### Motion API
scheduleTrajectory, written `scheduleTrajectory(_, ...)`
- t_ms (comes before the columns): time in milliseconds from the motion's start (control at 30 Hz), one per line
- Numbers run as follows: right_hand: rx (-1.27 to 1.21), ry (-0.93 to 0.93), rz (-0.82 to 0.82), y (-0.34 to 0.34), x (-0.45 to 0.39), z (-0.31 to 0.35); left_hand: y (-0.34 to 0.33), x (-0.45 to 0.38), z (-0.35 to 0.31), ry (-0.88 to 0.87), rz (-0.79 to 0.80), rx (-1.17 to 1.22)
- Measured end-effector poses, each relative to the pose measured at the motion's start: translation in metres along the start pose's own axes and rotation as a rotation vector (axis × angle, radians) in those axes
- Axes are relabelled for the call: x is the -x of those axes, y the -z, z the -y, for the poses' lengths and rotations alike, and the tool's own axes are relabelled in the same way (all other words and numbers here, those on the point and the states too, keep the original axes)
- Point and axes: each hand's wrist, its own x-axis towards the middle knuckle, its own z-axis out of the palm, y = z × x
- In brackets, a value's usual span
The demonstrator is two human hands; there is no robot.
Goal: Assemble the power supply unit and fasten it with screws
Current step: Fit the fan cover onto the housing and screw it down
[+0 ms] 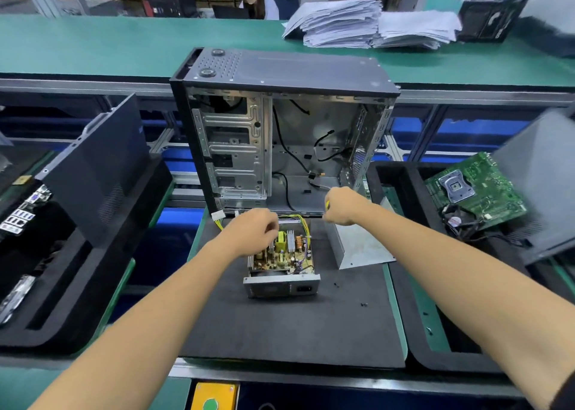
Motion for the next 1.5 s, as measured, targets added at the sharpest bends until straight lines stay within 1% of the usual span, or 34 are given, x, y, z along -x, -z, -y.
scheduleTrajectory(133,-0.016,0.041,0.026,-0.005,-0.002,-0.005,-0.015,-0.022,-0.014,-0.022,-0.009,-0.032)
scheduleTrajectory(200,-0.022,0.085,0.006,-0.009,-0.007,-0.009,-0.022,-0.033,-0.021,-0.019,-0.018,-0.076)
scheduleTrajectory(267,-0.010,0.118,0.007,-0.009,-0.009,-0.010,-0.026,-0.041,-0.027,-0.064,-0.032,-0.092)
scheduleTrajectory(300,-0.003,0.136,0.026,-0.009,-0.008,-0.008,-0.027,-0.044,-0.030,-0.094,-0.014,-0.052)
scheduleTrajectory(333,0.003,0.151,0.067,-0.011,-0.008,-0.006,-0.028,-0.045,-0.032,-0.116,0.039,0.002)
scheduleTrajectory(400,0.028,0.183,0.216,-0.017,-0.003,0.001,-0.032,-0.046,-0.033,-0.132,0.232,0.053)
scheduleTrajectory(467,0.090,0.224,0.365,-0.028,0.000,0.009,-0.037,-0.044,-0.033,-0.144,0.386,0.017)
scheduleTrajectory(533,0.165,0.255,0.414,-0.038,-0.003,0.016,-0.042,-0.042,-0.030,-0.150,0.415,-0.036)
scheduleTrajectory(633,0.201,0.227,0.397,-0.045,-0.010,0.020,-0.042,-0.043,-0.028,-0.178,0.349,-0.031)
scheduleTrajectory(700,0.200,0.189,0.396,-0.049,-0.016,0.022,-0.037,-0.045,-0.026,-0.183,0.288,0.036)
scheduleTrajectory(767,0.234,0.166,0.440,-0.055,-0.018,0.024,-0.030,-0.047,-0.021,-0.183,0.202,0.112)
scheduleTrajectory(867,0.345,0.211,0.426,-0.067,-0.015,0.032,-0.022,-0.049,-0.012,-0.172,0.112,0.171)
scheduleTrajectory(933,0.302,0.196,0.408,-0.076,-0.015,0.035,-0.020,-0.050,-0.008,-0.179,0.111,0.160)
scheduleTrajectory(1067,0.154,0.181,0.234,-0.085,-0.014,0.031,-0.026,-0.051,-0.006,-0.212,0.086,0.092)
scheduleTrajectory(1133,0.120,0.166,0.187,-0.088,-0.013,0.028,-0.028,-0.050,-0.006,-0.219,0.065,0.087)
scheduleTrajectory(1300,0.134,0.146,0.190,-0.089,-0.012,0.030,-0.028,-0.049,-0.005,-0.229,0.051,0.119)
scheduleTrajectory(1500,0.184,0.128,0.275,-0.078,-0.012,0.035,-0.025,-0.045,-0.004,-0.230,0.057,0.135)
